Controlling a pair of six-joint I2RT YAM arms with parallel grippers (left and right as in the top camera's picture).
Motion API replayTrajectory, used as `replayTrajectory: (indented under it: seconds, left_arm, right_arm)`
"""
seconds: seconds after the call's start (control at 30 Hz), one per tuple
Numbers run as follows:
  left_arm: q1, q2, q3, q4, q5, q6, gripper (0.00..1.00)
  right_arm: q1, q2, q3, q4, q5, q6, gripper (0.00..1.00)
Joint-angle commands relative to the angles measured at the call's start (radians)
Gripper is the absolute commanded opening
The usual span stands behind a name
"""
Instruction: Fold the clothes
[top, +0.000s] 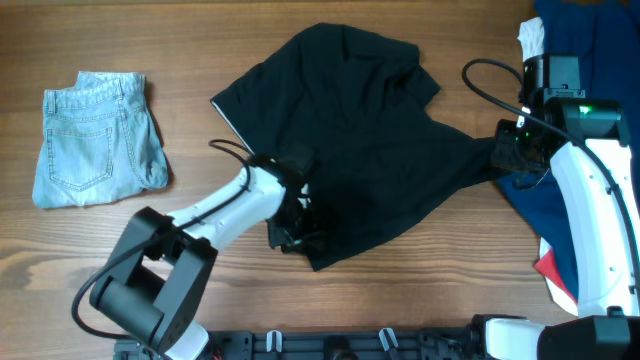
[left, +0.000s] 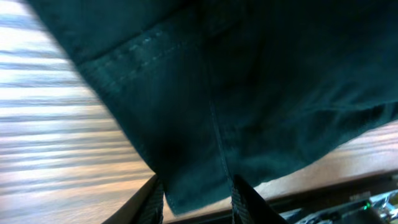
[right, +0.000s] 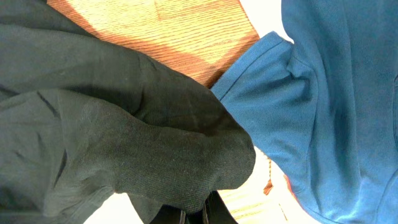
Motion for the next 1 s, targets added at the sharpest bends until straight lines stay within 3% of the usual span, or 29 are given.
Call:
replayTrajectory:
  seconds: [0.0, 0.07, 0.27, 0.33, 0.43, 0.57, 0.67, 0.73, 0.97]
  left_arm:
    - [-0.053, -0.021, -0.049, 0.043, -0.055, -0.181, 0.36]
    - [-0.071, -0.021, -0.068, 0.064, -0.086, -0.216, 0.43]
    - [-0.108, -0.021, -0.086, 0.097, -0.085, -0.235, 0.41]
    - [-0.119, -0.021, -0.086, 0.121, -0.085, -0.234, 0.36]
    - [-0.131, -0.021, -0.086, 0.169, -0.086, -0.234, 0.18]
    - [-0.136, -0.021, -0.086, 0.178, -0.105, -0.235, 0.04]
    - [-0.135, -0.021, -0.086, 0.15, -0.132, -0.235, 0.04]
    - [-0.132, -0.022, -0.086, 0.105, -0.181, -0.235, 0.04]
    - [-0.002, -0.108, -0.086, -0.152, -0.453, -0.23, 0.04]
  right_arm:
    - [0.0, -0.012, 0.002, 0.002, -0.013, -0.013, 0.04]
    - [0.0, -0.012, 0.002, 0.002, -0.013, -0.015, 0.04]
    - [0.0, -0.012, 0.002, 0.002, -0.013, -0.016, 0.05]
    - [0.0, -0.012, 0.002, 0.002, -0.013, -0.016, 0.05]
    - [0.0, -0.012, 0.002, 0.0, -0.013, -0.016, 0.06]
    - [0.0, -0.012, 0.002, -0.005, -0.013, -0.017, 0.08]
    - [0.0, -0.012, 0.002, -0.006, -0.013, -0.016, 0.08]
    - [0.0, -0.012, 0.002, -0.01, -0.013, -0.016, 0.15]
    - [0.0, -0.012, 0.002, -0.039, -0.013, -0.016, 0.18]
